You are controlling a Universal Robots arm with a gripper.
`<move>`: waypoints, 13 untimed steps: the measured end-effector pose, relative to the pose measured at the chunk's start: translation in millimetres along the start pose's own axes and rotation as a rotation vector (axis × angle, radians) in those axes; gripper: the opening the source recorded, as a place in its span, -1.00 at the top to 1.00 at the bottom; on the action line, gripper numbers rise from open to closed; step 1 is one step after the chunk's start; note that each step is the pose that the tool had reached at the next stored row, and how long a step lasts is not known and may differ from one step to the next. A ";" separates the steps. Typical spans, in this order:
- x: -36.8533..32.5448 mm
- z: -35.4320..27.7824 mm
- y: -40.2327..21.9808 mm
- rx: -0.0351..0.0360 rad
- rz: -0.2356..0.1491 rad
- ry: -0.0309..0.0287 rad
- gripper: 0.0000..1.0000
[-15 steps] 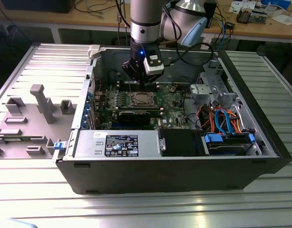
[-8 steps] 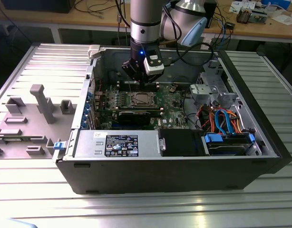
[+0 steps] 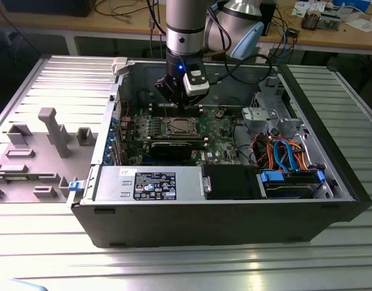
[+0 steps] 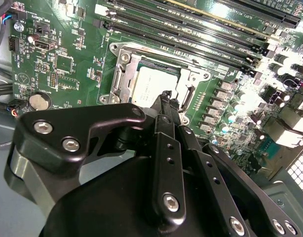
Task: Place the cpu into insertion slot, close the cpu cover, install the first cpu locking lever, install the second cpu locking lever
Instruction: 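Install the first cpu locking lever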
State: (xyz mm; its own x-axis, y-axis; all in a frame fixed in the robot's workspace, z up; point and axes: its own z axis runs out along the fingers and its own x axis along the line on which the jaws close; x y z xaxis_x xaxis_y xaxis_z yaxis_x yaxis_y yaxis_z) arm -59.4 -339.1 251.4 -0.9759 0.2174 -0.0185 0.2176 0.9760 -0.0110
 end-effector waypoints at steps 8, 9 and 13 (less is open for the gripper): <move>0.0 0.0 0.0 -0.0001 -0.003 -0.0001 0.79; 0.0 0.0 0.0 -0.0001 -0.003 -0.0001 0.79; 0.0 0.0 0.0 -0.0001 -0.005 -0.0001 0.79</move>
State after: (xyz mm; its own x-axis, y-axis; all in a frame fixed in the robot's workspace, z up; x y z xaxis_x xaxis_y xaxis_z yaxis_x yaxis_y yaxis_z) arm -59.4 -339.1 251.4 -0.9770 0.2125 -0.0185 0.2127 0.9771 -0.0110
